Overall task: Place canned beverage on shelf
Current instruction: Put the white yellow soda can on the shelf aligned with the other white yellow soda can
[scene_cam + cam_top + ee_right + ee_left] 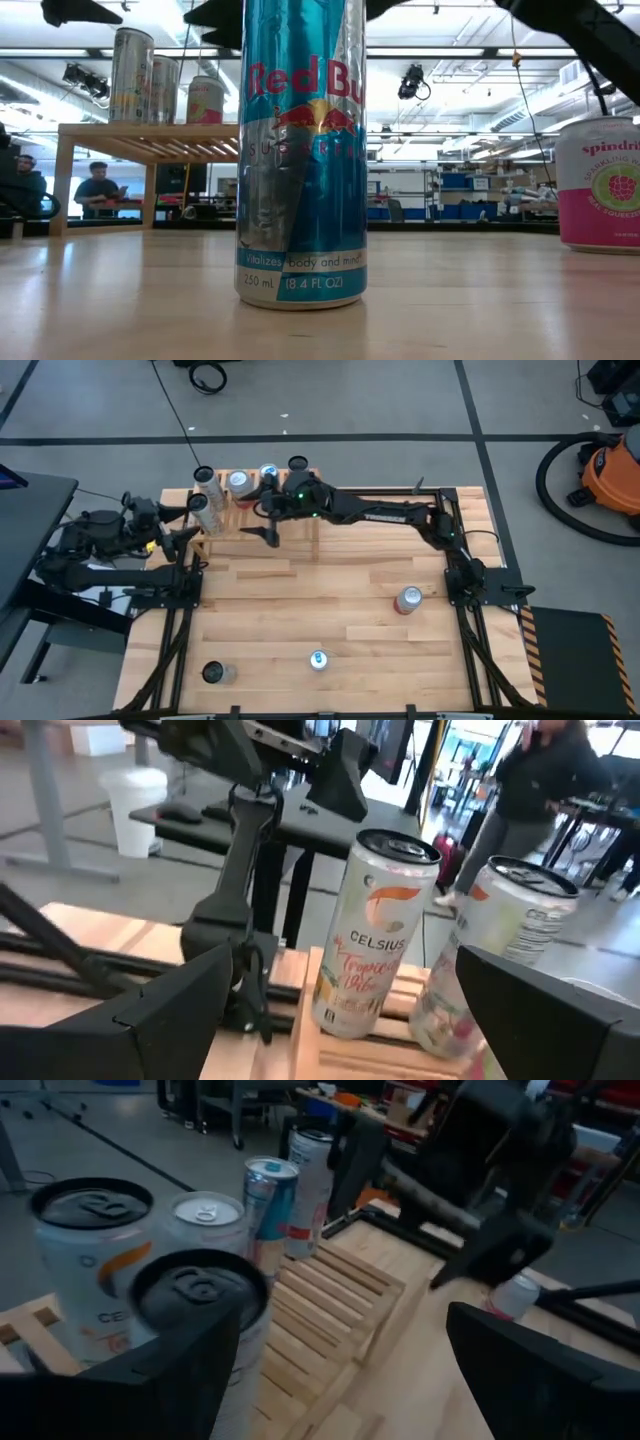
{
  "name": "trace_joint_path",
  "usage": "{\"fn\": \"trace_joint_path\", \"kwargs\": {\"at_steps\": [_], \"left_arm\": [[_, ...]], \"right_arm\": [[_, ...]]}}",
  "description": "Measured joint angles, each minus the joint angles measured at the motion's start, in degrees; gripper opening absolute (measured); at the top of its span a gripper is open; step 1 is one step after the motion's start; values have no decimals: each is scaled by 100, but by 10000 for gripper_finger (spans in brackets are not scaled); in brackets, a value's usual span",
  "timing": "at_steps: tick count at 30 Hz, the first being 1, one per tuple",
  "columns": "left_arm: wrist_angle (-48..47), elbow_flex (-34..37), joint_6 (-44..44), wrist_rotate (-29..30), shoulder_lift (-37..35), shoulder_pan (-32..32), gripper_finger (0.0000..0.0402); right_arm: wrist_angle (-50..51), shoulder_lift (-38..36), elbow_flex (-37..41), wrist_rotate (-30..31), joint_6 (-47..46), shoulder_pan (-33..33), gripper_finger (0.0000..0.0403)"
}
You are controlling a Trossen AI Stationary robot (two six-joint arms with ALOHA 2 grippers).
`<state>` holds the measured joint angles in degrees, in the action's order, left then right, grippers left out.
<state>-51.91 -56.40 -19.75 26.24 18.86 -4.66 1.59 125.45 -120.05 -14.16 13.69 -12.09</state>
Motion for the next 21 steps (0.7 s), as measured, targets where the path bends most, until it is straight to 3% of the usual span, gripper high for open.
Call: {"fn": "trace_joint_path", "kwargs": {"at_steps": [8, 21], "left_arm": [[-436, -1026, 307, -24, 800, 1, 357], [-2892, -3613, -69, 122, 2475, -1, 357]], "right_arm": [[1073, -696, -7, -1, 188, -34, 395], [2013, -911, -4, 1, 109, -193, 395]]}}
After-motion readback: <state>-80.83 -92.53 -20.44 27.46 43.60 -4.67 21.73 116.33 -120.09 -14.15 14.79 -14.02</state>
